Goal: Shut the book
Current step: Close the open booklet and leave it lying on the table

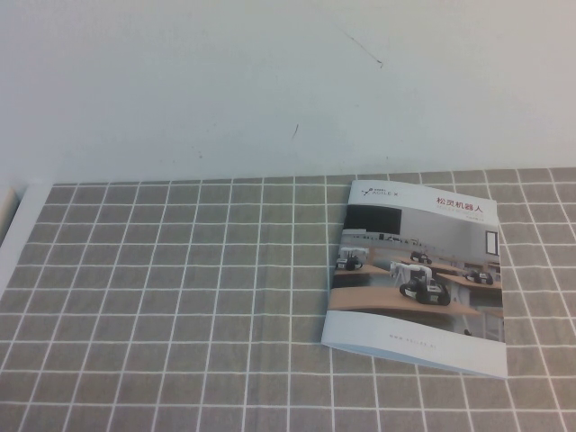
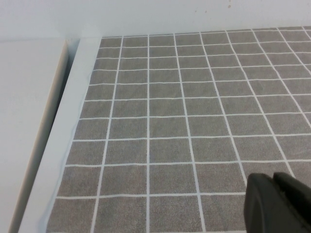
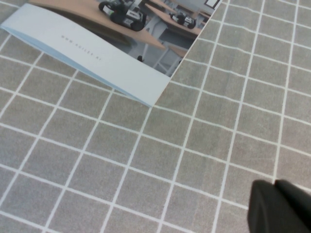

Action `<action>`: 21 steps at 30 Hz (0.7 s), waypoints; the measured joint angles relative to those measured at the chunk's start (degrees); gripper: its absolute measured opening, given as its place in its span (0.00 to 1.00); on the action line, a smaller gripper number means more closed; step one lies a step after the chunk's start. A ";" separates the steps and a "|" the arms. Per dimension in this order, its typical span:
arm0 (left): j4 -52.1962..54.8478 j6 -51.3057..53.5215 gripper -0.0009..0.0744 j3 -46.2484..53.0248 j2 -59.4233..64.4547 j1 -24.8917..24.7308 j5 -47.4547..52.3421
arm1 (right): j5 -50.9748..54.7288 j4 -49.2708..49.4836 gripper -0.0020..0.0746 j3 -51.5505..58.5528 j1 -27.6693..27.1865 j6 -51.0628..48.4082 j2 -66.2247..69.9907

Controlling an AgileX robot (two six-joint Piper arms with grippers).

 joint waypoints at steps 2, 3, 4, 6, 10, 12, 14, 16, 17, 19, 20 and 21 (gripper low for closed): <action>0.00 -0.32 0.01 0.00 0.00 0.00 0.00 | 0.00 0.00 0.02 0.00 0.00 0.00 0.00; 0.00 -0.32 0.01 0.00 0.00 0.00 0.00 | 0.00 0.00 0.02 0.00 0.00 0.00 0.00; 0.00 -0.32 0.01 0.00 0.00 0.00 0.00 | 0.00 0.00 0.02 0.00 0.00 0.00 0.00; -0.08 -0.32 0.01 0.00 0.00 0.00 0.00 | 0.00 0.00 0.02 0.00 0.00 0.00 0.00; -0.22 -0.32 0.01 0.00 0.00 0.00 0.00 | 0.00 0.00 0.02 0.00 0.00 0.00 0.00; -0.22 -0.32 0.01 0.00 0.00 0.00 0.00 | 0.00 0.00 0.02 0.00 0.00 0.00 0.00; -0.22 -0.32 0.01 0.00 0.00 0.00 0.00 | 0.00 0.00 0.02 0.00 0.00 0.00 0.00; -0.22 -0.32 0.01 0.00 0.00 0.00 0.00 | 0.00 0.00 0.02 0.00 0.00 0.10 0.00; -0.22 -0.32 0.01 0.00 0.00 0.00 0.00 | 0.00 0.00 0.02 0.00 0.00 0.10 0.00; -0.22 -0.32 0.01 0.00 0.00 0.00 0.00 | 0.00 -0.42 0.02 0.09 0.00 -0.03 -0.20; -0.22 -0.32 0.01 0.00 0.00 0.00 0.00 | 0.00 -0.53 0.02 0.09 0.00 -0.03 -0.63; -0.22 -0.32 0.01 0.00 0.00 0.00 0.00 | 0.00 -0.64 0.02 0.09 0.00 -0.16 -2.07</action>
